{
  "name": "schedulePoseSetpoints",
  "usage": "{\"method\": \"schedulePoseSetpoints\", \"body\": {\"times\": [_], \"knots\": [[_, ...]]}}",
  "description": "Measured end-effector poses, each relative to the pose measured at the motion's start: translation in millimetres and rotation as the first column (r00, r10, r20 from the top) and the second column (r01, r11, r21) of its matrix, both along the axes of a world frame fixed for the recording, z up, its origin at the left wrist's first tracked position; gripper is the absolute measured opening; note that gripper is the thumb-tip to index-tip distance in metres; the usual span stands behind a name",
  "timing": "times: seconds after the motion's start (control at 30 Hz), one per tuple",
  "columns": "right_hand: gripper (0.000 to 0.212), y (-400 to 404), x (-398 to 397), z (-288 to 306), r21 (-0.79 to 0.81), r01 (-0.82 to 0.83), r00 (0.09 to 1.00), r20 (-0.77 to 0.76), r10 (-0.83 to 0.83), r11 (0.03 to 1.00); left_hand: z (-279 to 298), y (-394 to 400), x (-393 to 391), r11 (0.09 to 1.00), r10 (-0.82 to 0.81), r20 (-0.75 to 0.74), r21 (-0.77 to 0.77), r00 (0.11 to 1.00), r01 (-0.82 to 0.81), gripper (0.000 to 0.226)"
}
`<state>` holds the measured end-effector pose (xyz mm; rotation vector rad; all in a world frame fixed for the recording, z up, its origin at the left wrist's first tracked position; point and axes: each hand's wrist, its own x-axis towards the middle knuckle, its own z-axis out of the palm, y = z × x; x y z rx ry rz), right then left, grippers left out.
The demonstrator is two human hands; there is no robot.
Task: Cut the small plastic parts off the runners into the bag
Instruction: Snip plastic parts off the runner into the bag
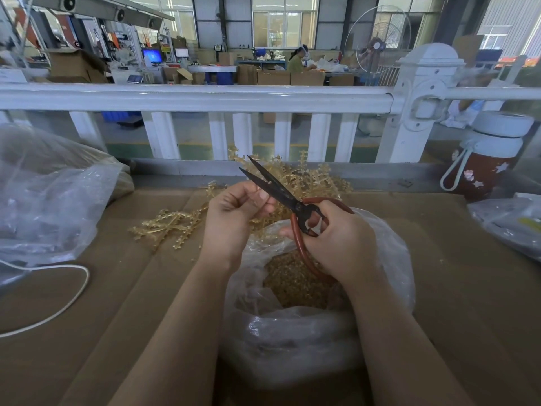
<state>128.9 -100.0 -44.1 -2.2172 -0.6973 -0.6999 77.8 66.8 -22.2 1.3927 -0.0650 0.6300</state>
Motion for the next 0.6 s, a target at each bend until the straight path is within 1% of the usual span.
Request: {"method": "schedulePoseSetpoints", "body": {"times": [0.2,0.33,0.43,0.6], "knots": [[0.059,0.2,1.1,0.0,-0.002,-0.008,1.000,-0.018,0.008,1.000,0.2,0.1,-0.6,0.999,-0.022,0.000,-0.027,1.000,0.022,0.013],[0.056,-0.8,0.0,0.3,0.018,-0.016,1.000,-0.010,0.016,1.000,0.3,-0.7,-0.1,0.999,-0.020,-0.013,-0.037,1.000,0.019,0.012],[0.061,-0.7,2.0,-0.9,0.005,-0.009,1.000,-0.017,0.009,1.000,0.2,-0.7,0.1,0.999,-0.020,-0.021,-0.040,1.000,0.020,0.010],[0.062,-0.8,5.0,-3.3,-0.018,0.005,1.000,-0.027,-0.005,1.000,-0.2,0.6,0.0,0.998,-0.020,-0.016,-0.052,1.000,0.019,0.011]]}}
